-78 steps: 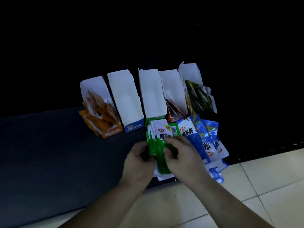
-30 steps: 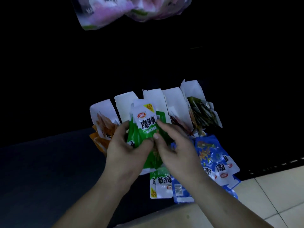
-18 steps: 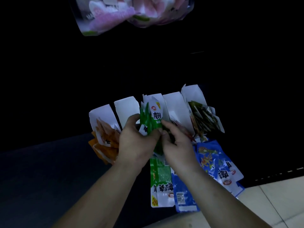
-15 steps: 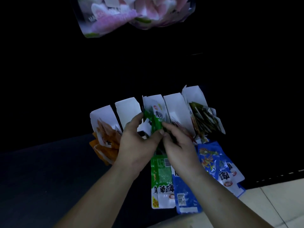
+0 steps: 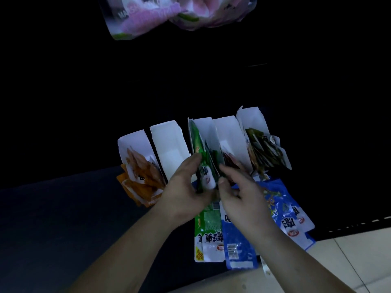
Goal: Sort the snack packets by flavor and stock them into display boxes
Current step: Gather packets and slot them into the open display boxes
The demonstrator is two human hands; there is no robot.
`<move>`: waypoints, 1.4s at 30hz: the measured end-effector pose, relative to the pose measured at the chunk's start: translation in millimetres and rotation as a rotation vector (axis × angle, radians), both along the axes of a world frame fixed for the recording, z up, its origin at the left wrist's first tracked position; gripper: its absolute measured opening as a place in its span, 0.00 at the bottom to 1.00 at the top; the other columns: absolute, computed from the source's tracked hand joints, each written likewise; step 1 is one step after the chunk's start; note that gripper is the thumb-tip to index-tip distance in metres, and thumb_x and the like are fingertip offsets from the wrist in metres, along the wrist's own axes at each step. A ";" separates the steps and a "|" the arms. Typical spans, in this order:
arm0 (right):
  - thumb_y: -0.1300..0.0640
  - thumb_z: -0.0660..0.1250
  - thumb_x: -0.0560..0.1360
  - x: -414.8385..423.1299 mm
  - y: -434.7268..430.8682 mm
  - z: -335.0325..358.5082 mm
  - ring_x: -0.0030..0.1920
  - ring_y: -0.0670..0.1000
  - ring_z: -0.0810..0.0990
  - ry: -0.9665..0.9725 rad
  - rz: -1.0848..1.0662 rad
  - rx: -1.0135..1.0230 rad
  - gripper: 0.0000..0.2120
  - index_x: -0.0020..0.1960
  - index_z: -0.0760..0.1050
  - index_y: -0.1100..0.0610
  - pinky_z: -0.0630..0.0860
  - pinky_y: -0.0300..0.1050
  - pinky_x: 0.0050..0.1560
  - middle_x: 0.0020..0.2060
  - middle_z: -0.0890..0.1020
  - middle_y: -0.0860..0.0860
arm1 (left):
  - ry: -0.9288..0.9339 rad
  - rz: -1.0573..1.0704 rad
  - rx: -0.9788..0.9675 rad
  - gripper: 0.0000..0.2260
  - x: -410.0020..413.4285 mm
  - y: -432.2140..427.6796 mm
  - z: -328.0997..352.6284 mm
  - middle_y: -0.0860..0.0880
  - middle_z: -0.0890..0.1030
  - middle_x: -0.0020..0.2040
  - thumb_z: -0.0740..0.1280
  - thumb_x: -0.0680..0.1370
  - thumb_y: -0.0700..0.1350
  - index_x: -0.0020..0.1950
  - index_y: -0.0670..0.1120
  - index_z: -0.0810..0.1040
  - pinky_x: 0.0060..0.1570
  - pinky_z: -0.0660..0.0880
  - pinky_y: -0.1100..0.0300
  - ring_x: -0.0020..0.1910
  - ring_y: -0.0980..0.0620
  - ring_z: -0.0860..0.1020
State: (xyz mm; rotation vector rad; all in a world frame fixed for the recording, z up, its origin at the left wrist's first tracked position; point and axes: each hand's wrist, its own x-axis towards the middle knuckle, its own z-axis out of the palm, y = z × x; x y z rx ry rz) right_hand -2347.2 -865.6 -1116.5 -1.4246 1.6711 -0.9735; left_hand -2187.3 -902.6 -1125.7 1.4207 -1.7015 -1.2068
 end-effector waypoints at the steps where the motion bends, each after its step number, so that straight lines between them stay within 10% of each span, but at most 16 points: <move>1: 0.51 0.64 0.83 -1.4 0.2 -1.8 0.65 0.38 0.73 -0.028 -0.011 0.032 0.19 0.73 0.73 0.40 0.72 0.44 0.69 0.55 0.70 0.24 | -0.079 -0.038 -0.025 0.45 -0.3 -3.0 -1.1 0.56 0.65 0.80 0.79 0.71 0.55 0.83 0.53 0.60 0.74 0.70 0.54 0.78 0.57 0.64; 8: 0.50 0.66 0.81 -8.7 2.0 -4.2 0.54 0.35 0.76 0.124 -0.092 -0.030 0.17 0.68 0.76 0.41 0.76 0.40 0.54 0.55 0.75 0.36 | -0.111 0.309 -0.190 0.24 -4.5 -22.9 9.3 0.53 0.80 0.60 0.73 0.79 0.50 0.74 0.49 0.74 0.38 0.72 0.78 0.46 0.67 0.78; 13: 0.50 0.68 0.78 -11.7 18.2 -13.0 0.45 0.40 0.81 0.290 0.011 0.040 0.10 0.59 0.81 0.45 0.80 0.45 0.47 0.45 0.83 0.41 | -0.022 0.331 -0.278 0.13 2.8 28.7 3.4 0.54 0.82 0.49 0.69 0.81 0.38 0.64 0.49 0.80 0.39 0.78 0.64 0.44 0.60 0.81; 17: 0.55 0.65 0.77 -8.7 39.7 -35.5 0.48 0.41 0.82 0.222 0.206 0.206 0.13 0.58 0.82 0.46 0.80 0.44 0.48 0.48 0.84 0.41 | -0.001 0.334 0.107 0.16 -2.4 76.8 -29.3 0.55 0.85 0.42 0.67 0.77 0.31 0.48 0.53 0.82 0.46 0.82 0.53 0.42 0.55 0.84; 22: 0.49 0.67 0.72 -18.9 54.0 -51.3 0.62 0.51 0.77 0.605 0.248 0.129 0.21 0.65 0.79 0.46 0.80 0.51 0.52 0.57 0.82 0.47 | 0.099 0.538 0.405 0.19 -23.4 86.1 -31.4 0.58 0.80 0.43 0.72 0.75 0.31 0.42 0.56 0.74 0.44 0.77 0.66 0.42 0.59 0.79; 24: 0.51 0.70 0.71 -24.3 54.1 -51.2 0.63 0.53 0.77 0.666 0.284 0.132 0.23 0.66 0.79 0.47 0.80 0.52 0.52 0.57 0.83 0.47 | 0.197 0.585 0.504 0.19 -28.5 79.5 -29.4 0.53 0.82 0.46 0.73 0.74 0.30 0.44 0.55 0.74 0.51 0.82 0.54 0.44 0.57 0.80; 31: 0.42 0.55 0.64 -27.1 43.2 -51.7 0.64 0.49 0.75 0.486 0.310 0.259 0.37 0.74 0.69 0.36 0.78 0.49 0.55 0.60 0.81 0.47 | 0.273 0.436 0.537 0.22 -48.5 82.0 -23.7 0.50 0.87 0.45 0.67 0.75 0.28 0.62 0.51 0.80 0.31 0.80 0.64 0.36 0.59 0.85; 35: 0.46 0.59 0.71 -27.2 43.7 -49.3 0.50 0.47 0.80 0.406 0.282 0.219 0.26 0.68 0.74 0.37 0.80 0.50 0.47 0.48 0.83 0.44 | 0.215 0.367 0.343 0.27 -38.6 93.7 -23.4 0.54 0.87 0.51 0.63 0.77 0.29 0.70 0.54 0.78 0.50 0.84 0.55 0.50 0.54 0.86; 42: 0.45 0.67 0.78 -14.5 30.3 -18.5 0.41 0.47 0.81 0.007 0.034 -0.198 0.09 0.53 0.79 0.48 0.77 0.41 0.40 0.45 0.79 0.45 | 0.305 0.312 -0.030 0.26 -15.8 84.7 43.1 0.61 0.85 0.55 0.66 0.81 0.31 0.69 0.60 0.74 0.49 0.80 0.67 0.53 0.60 0.84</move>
